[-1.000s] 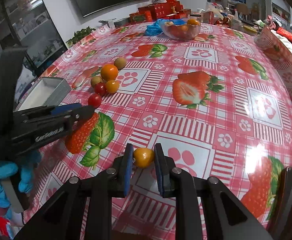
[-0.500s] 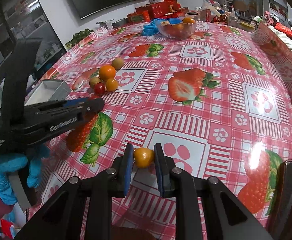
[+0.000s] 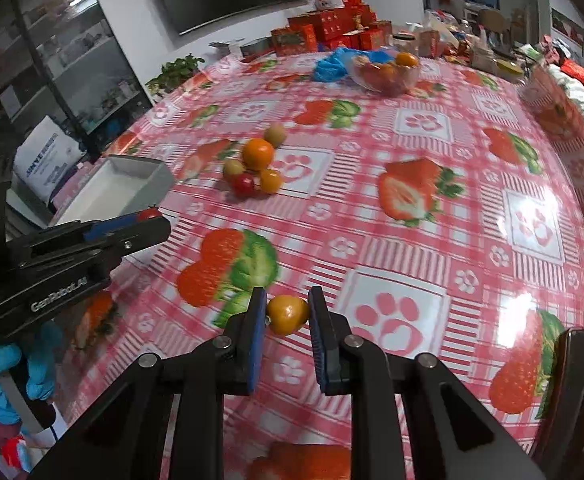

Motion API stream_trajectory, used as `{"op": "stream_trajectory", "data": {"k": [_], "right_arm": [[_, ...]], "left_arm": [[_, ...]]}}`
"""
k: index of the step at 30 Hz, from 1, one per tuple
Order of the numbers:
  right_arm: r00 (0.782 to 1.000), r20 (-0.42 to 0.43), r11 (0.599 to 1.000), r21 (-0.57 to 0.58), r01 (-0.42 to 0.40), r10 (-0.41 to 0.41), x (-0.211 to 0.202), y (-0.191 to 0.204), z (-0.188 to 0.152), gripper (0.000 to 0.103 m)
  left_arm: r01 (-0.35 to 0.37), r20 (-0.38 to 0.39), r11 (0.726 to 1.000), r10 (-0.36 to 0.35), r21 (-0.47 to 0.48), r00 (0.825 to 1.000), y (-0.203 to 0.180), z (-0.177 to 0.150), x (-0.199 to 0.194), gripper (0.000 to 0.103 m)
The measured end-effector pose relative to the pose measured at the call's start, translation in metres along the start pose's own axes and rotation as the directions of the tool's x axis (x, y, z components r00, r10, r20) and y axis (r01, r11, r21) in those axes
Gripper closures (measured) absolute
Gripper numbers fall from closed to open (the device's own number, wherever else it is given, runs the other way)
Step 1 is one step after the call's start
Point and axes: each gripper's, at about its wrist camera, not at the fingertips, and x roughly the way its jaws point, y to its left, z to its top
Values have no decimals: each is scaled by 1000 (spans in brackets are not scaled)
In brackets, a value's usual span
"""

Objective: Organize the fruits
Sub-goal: 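Carry the red and yellow cherry tomatoes over the white tray with both grippers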

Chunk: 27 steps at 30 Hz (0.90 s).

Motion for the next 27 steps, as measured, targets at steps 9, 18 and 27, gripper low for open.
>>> {"op": "stream_trajectory", "data": {"k": [9, 18, 27], "right_arm": [[999, 0, 997, -59, -48, 48, -2, 46, 20, 80], [994, -23, 982, -154, -108, 105, 10, 112, 41, 80], [985, -80, 961, -220, -166, 152, 35, 175, 51, 80]], "left_arm": [[-27, 64, 999, 29, -33, 998, 36, -7, -45, 80], [-98, 99, 990, 108, -104, 989, 92, -18, -73, 80], [-156, 73, 973, 171, -171, 983, 141, -38, -72, 80]]}}
